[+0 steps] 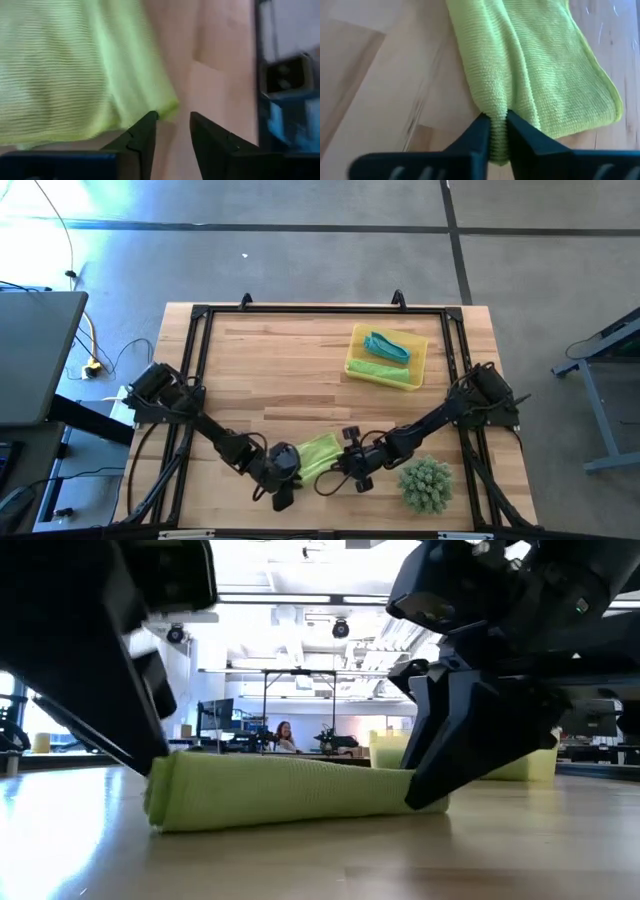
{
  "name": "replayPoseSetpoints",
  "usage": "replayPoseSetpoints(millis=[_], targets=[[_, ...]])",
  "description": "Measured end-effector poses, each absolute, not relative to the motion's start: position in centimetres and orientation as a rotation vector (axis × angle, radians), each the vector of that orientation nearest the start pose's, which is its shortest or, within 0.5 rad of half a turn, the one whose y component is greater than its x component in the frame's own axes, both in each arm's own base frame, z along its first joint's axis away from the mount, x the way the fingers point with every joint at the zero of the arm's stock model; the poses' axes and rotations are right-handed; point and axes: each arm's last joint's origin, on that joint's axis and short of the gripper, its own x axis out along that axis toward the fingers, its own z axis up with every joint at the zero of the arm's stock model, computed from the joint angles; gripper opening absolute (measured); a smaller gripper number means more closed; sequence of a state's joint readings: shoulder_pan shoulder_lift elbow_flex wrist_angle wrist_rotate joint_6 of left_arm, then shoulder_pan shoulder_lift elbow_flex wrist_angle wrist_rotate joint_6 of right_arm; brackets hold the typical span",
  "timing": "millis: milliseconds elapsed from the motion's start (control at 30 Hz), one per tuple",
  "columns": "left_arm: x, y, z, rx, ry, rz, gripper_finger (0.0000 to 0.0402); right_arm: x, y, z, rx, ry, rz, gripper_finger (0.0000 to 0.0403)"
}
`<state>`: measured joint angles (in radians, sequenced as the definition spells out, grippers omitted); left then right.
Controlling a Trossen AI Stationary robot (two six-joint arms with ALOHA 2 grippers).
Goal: Roll microfiber towels into tight, uniform cylinder then place into a basket
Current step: Roll the green microfiber towel
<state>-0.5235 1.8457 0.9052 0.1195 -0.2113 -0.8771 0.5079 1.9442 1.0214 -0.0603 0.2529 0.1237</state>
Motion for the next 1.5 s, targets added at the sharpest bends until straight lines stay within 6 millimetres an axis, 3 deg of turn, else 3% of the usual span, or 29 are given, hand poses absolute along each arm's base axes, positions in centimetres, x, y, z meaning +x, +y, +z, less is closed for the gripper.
replayPoseSetpoints(millis=[100, 267, 600, 967, 1133, 1367, 1500], targets=[[30.3, -17.5, 13.3, -0.488, 0.82, -0.011, 0.012, 32.3, 16.9, 11.0, -0.191, 0.939, 0.165, 0.0008], [29.8, -18.8, 14.0, -0.338, 0.744, -0.061, 0.0134, 33.0, 15.6, 10.9, -0.024, 0.981, 0.21, 0.0007], [28.7, -20.3, 12.7, 0.186, 0.593, 0.106, 0.0136, 34.6, 12.5, 11.1, 0.353, 1.058, 0.308, 0.0004], [29.6, -18.9, 10.3, 0.259, 0.637, 0.205, 0.0133, 35.3, 11.1, 11.2, 0.524, 1.064, 0.345, 0.0003], [29.7, -18.8, 10.4, 0.256, 0.632, 0.213, 0.0131, 35.2, 11.1, 11.3, 0.572, 1.083, 0.353, 0.0003], [30.4, -20.1, 11.9, 0.388, 0.589, 0.157, 0.0131, 35.1, 11.1, 11.2, 0.573, 1.1, 0.351, 0.0003], [30.9, -18.9, 11.7, 0.391, 0.619, 0.195, 0.0131, 35.1, 11.1, 11.2, 0.573, 1.101, 0.35, 0.0003]])
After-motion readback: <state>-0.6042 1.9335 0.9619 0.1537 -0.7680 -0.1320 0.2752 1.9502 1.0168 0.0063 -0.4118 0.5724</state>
